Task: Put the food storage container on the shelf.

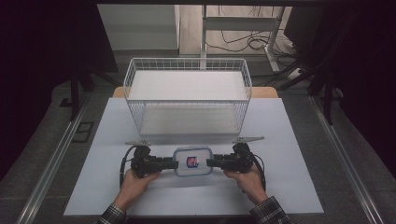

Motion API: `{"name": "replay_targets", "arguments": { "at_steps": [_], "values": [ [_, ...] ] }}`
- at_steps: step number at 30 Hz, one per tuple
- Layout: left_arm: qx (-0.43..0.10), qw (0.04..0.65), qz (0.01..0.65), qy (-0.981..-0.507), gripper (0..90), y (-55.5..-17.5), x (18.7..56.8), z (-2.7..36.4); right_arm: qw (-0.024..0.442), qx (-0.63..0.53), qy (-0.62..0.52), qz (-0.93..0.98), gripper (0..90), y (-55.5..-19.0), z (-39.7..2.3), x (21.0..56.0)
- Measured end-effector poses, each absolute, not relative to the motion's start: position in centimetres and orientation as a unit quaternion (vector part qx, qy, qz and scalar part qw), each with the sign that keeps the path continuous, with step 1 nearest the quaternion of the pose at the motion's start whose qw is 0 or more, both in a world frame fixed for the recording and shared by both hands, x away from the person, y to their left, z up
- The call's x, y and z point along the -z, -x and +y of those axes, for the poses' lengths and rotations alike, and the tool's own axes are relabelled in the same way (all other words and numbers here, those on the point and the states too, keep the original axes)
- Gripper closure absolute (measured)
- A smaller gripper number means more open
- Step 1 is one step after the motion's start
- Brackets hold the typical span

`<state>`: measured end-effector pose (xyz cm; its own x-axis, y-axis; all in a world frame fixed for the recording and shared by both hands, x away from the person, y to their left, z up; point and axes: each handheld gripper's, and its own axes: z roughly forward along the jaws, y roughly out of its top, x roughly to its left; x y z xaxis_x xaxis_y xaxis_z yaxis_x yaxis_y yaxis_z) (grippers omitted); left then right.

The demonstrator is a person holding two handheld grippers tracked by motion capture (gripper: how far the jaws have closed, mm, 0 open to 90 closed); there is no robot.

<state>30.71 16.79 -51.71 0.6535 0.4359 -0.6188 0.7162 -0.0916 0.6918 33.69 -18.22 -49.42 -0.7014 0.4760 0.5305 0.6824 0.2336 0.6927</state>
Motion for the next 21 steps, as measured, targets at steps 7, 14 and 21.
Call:
{"name": "replay_targets", "arguments": {
  "at_steps": [7,14,21],
  "values": [
    [0.113,0.551,0.393,-0.728,59.6,-31.4,49.5,17.0,0.099,0.509,0.364,-0.774,55.3,-34.5,-18.1,47.6],
    [0.103,0.568,0.389,-0.718,59.3,-32.5,46.6,17.5,0.097,0.527,0.355,-0.766,57.5,-35.7,-17.9,44.4],
    [0.089,0.576,0.385,-0.715,59.2,-33.6,43.7,17.8,0.083,0.533,0.347,-0.767,57.3,-37.1,-17.5,41.2]
  ]
}}
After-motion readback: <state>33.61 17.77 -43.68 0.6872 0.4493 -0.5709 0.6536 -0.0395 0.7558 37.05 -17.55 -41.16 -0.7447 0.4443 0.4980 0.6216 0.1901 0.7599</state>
